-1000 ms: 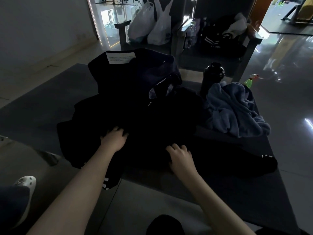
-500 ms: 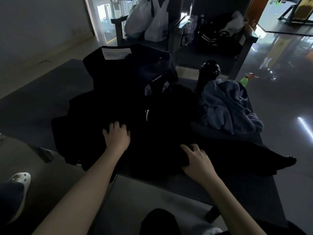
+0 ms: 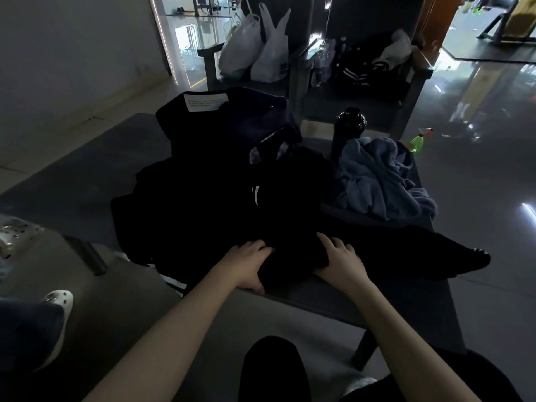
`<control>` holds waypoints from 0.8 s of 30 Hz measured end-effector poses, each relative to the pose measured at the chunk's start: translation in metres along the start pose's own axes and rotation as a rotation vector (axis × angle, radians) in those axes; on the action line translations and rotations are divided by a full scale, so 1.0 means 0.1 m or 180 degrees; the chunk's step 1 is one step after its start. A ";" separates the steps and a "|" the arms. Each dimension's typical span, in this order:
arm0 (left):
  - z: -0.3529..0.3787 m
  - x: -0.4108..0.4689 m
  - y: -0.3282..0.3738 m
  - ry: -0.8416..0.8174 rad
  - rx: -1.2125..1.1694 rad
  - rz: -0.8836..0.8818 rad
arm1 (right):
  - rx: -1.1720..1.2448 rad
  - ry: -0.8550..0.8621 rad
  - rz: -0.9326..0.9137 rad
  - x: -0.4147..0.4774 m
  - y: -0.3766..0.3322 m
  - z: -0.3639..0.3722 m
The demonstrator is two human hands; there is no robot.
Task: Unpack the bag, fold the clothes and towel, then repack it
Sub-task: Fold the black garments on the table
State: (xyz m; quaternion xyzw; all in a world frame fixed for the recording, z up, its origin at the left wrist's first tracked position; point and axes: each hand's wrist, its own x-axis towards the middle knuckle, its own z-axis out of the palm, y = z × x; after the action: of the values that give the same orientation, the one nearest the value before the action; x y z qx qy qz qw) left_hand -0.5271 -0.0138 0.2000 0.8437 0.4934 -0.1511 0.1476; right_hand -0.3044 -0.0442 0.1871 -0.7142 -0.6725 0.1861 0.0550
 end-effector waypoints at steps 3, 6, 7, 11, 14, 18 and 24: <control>0.05 -0.06 -0.02 0.0280 -0.0066 -0.0081 | -0.0191 -0.0003 0.0033 -0.05 0.01 -0.02; 0.08 -0.14 -0.07 -0.0007 0.0140 -0.0062 | -0.0414 0.0000 0.0047 -0.10 0.01 -0.04; 0.09 -0.17 -0.08 -0.0116 0.0332 -0.0032 | -0.0478 0.0001 0.0045 -0.11 0.00 -0.04; 0.11 -0.29 -0.08 0.0171 0.0592 0.0160 | -0.0568 0.0000 0.0029 -0.19 -0.09 -0.05; 0.07 -0.32 -0.08 0.0399 -0.0118 0.0023 | -0.0589 0.0389 -0.0594 -0.27 -0.16 -0.04; -0.18 -0.36 0.03 0.1015 -0.1222 -0.0238 | -0.0733 0.0006 -0.1550 -0.32 -0.31 -0.07; -0.65 -0.40 0.21 0.1526 -0.1974 0.0007 | 0.0303 0.0526 -0.1288 -0.33 -0.65 -0.27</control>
State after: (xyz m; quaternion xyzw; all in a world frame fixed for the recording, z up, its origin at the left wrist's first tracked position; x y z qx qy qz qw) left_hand -0.5202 -0.0296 0.2779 0.7710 0.5352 0.2067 0.2763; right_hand -0.3570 -0.0657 0.2398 -0.5741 -0.7858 0.1436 0.1798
